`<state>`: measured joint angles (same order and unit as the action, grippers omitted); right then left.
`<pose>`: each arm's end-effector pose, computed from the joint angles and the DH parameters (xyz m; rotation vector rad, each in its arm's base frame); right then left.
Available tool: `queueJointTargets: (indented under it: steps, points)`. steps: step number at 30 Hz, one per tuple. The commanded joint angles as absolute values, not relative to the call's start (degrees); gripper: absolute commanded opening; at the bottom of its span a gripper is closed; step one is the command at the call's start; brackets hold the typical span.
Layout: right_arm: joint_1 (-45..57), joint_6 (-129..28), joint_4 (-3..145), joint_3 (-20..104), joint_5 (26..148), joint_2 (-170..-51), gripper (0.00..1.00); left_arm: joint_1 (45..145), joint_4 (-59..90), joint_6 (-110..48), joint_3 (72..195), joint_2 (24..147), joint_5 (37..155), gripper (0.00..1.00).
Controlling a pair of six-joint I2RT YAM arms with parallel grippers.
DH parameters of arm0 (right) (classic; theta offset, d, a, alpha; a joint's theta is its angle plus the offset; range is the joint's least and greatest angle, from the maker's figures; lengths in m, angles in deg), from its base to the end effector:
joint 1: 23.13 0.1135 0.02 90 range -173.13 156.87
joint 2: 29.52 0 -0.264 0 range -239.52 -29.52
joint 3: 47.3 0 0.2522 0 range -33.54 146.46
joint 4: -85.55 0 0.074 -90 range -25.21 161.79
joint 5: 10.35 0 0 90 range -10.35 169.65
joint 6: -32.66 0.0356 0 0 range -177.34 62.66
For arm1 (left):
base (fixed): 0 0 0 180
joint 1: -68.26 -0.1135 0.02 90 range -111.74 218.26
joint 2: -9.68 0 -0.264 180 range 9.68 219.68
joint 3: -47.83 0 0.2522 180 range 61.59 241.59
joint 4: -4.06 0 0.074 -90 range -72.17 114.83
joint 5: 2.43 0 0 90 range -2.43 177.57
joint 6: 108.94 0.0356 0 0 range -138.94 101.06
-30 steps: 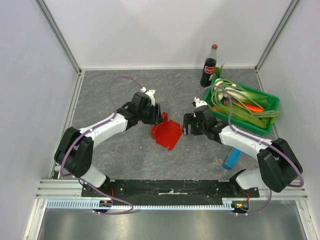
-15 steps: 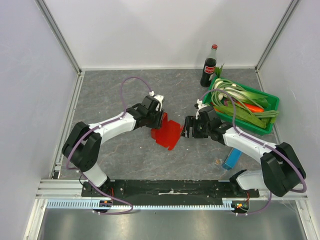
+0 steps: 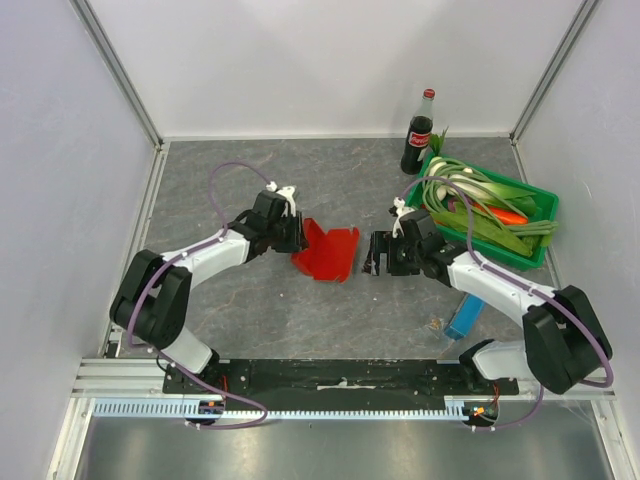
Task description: Fold the paper box
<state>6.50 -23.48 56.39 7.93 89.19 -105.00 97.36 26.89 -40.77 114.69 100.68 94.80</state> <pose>0.2243 0.1344 0.1989 0.0154 2.5422 0.6747 0.2856 -0.1641 0.1944 0.2169 2.4494 -0.5569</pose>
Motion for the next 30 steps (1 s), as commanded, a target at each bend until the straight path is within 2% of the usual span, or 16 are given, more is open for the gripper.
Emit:
queueJointTargets:
  steps: [1,9,13,20,21,24,25,27,28,29,30]
  points:
    - [4.9,-20.6,63.2,10.8,98.3,-108.3,0.92,96.3,20.0,-45.4,111.2,98.7,101.8,0.3]
    - [4.7,-13.0,70.5,13.7,99.5,-112.0,0.89,96.3,18.0,-47.4,109.0,96.5,102.9,0.3]
    - [5.0,-14.5,69.2,17.6,98.0,-119.0,0.68,96.3,14.1,-49.4,106.6,95.1,103.4,0.3]
    - [5.8,-18.5,64.3,23.9,93.5,-122.1,0.56,96.3,9.7,-52.3,104.0,94.1,104.7,0.3]
    - [5.9,-18.7,64.3,24.3,94.1,-122.3,0.46,96.3,8.7,-52.6,103.9,94.3,105.1,0.3]
    - [7.1,-19.6,62.6,26.0,93.1,-123.2,0.31,96.3,6.5,-54.1,102.6,94.0,105.7,0.34]
    - [7.5,-21.2,62.2,26.4,91.7,-123.2,0.17,96.3,6.1,-54.5,102.1,93.4,105.8,0.43]
    - [8.2,-24.0,59.4,28.1,90.4,-123.4,0.02,96.3,5.8,-55.8,101.5,92.0,104.8,0.52]
    - [8.2,-26.0,57.1,29.5,89.5,-124.1,0.0,96.3,6.6,-56.1,100.7,91.0,104.0,0.75]
    - [8.5,-31.5,54.4,33.2,86.1,-124.7,0.0,96.3,7.4,-56.4,100.4,87.9,103.1,0.93]
    - [8.5,-34.1,47.9,35.4,83.7,-125.4,0.0,96.3,8.6,-56.6,99.6,86.0,100.5,0.96]
